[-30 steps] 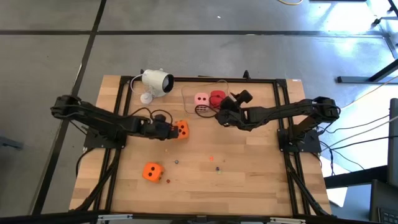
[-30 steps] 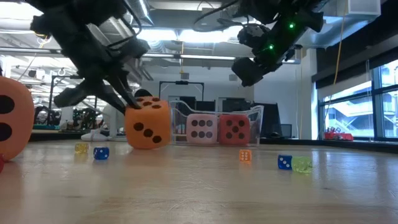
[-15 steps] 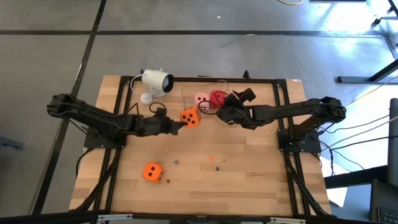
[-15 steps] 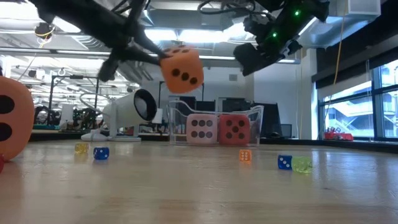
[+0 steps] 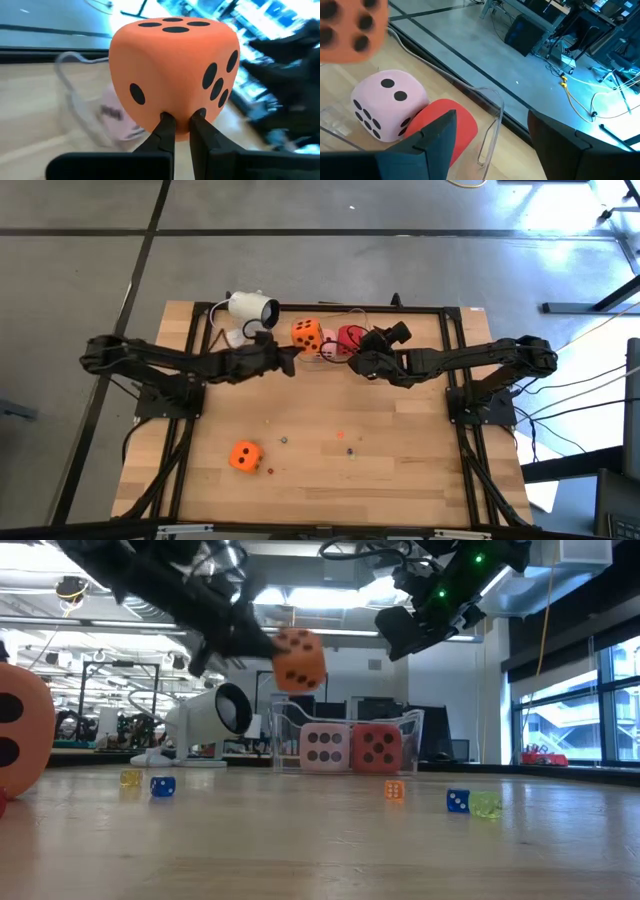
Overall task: Pick & Place Dice
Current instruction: Put the top large orange die into the transparent bin
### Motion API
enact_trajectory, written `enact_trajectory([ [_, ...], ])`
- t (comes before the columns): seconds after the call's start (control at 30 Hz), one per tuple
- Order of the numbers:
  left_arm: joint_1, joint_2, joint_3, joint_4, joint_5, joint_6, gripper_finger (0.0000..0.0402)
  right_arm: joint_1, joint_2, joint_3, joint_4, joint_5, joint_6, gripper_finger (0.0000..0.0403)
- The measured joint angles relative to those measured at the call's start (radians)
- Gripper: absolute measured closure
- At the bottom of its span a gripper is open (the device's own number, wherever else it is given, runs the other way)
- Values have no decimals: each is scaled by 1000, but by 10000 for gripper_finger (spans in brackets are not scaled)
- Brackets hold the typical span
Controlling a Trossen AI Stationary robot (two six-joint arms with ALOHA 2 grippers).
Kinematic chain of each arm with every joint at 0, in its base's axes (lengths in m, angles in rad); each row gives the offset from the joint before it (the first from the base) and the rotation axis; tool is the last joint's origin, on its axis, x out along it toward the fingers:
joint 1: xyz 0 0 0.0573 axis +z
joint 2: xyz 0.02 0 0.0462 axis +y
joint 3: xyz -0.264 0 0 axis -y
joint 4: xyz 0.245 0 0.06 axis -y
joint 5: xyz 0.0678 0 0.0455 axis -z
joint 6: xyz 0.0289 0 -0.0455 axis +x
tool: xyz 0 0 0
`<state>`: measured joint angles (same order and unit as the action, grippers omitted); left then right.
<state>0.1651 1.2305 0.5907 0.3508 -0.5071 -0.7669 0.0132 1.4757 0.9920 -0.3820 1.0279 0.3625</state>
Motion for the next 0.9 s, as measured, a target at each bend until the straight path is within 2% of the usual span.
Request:
enact_trajectory([
  [0.2,53,150,0,162,-3,61,389,0,0,0,0,-16,0,160],
  [0.33,77,207,0,200,-6,73,389,0,0,0,0,-59,0,160],
  [0.6,88,224,0,199,-86,124,390,0,0,0,0,-79,23,160],
  [0.9,88,219,1,207,-88,135,390,0,0,0,0,-79,46,160],
])
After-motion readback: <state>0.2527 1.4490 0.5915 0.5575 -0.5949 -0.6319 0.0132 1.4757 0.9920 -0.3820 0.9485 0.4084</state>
